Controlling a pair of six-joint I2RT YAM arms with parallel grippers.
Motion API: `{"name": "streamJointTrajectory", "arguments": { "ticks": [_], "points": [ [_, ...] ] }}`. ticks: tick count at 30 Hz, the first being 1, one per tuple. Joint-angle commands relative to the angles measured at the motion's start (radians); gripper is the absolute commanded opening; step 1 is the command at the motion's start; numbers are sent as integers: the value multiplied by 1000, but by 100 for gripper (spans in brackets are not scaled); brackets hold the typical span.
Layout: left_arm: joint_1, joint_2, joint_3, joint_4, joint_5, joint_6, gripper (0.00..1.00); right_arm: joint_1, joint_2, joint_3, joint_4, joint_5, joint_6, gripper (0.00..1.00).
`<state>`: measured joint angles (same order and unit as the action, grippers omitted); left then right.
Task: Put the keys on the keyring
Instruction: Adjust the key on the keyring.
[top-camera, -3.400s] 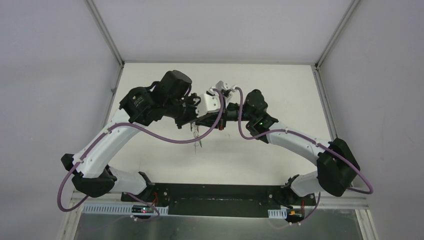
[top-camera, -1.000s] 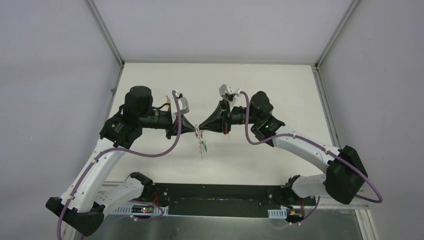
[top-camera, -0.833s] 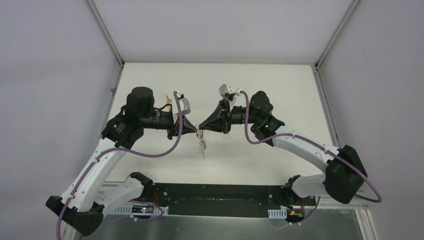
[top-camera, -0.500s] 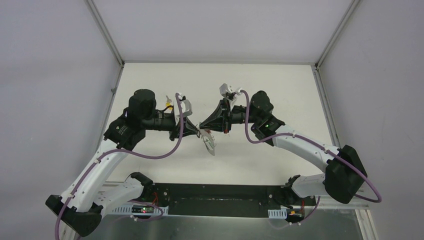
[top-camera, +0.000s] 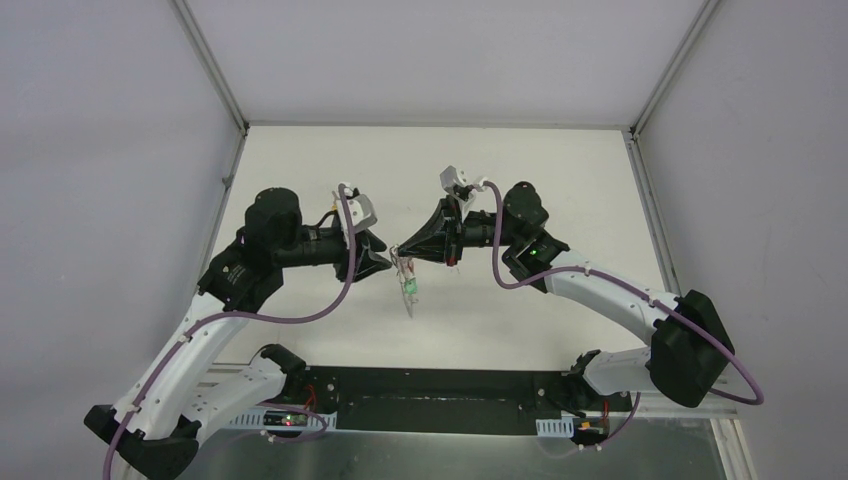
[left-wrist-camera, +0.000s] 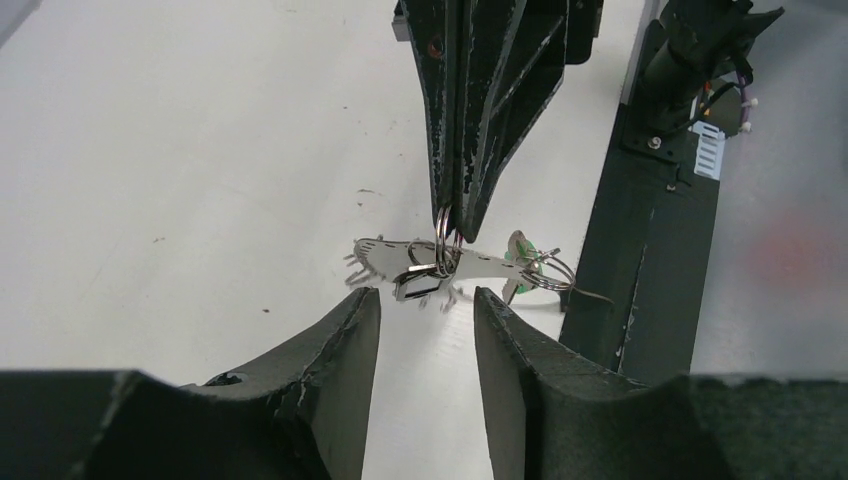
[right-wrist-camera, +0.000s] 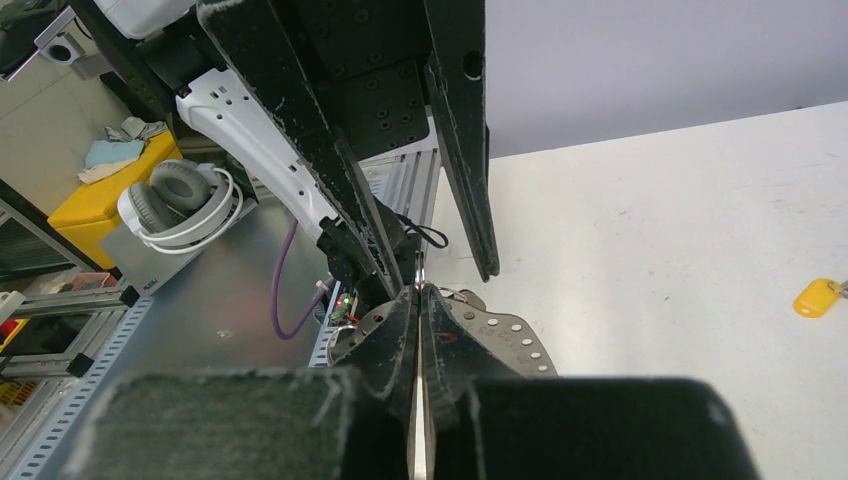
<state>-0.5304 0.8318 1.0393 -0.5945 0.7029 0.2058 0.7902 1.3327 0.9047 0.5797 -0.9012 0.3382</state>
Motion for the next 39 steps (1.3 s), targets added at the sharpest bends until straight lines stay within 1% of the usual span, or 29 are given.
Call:
{"name": "streamJointTrajectory", "arguments": {
  "ticks": [1,6,8,11,15,16,21,22,24,26,29,30,32,35,36,39],
  "points": [
    [-5,-6,1,99,9,-48,40,4,-23,33,77,4,9,0],
    [-5,6,2,155,67,-76,40,5,-26,30,77,11,12,0],
    [-6,7,-3,176,74,-84,37,4,-26,28,77,13,13,0],
    [-6,15,-4,186,82,-85,25,4,-24,30,77,14,14,0],
    [-6,29,-6,190,108,-77,1,4,-24,28,77,20,14,0],
    [-6,29,-6,190,111,-75,0,5,-25,28,77,23,14,0],
    [-6,20,13,154,94,-35,0,4,-28,24,73,49,14,0],
    [-5,21,24,132,87,-21,0,4,-30,23,68,55,13,6],
    [-5,33,61,69,75,17,0,3,-41,22,58,67,6,25],
    [-5,55,110,-10,56,58,0,2,-54,19,46,85,-6,41],
    [-6,101,190,-138,42,118,0,3,-73,20,17,106,-31,57],
    [-6,123,222,-184,38,135,0,3,-78,21,6,111,-40,60],
    [-6,163,288,-270,25,166,0,3,-82,27,-12,117,-54,62],
    [-6,234,398,-402,4,207,0,3,-77,33,-24,119,-59,62],
    [-6,260,438,-445,-7,221,0,3,-73,33,-24,117,-58,61],
    [-16,344,577,-588,-70,254,0,4,-58,38,-24,104,-53,53]
  ]
}}
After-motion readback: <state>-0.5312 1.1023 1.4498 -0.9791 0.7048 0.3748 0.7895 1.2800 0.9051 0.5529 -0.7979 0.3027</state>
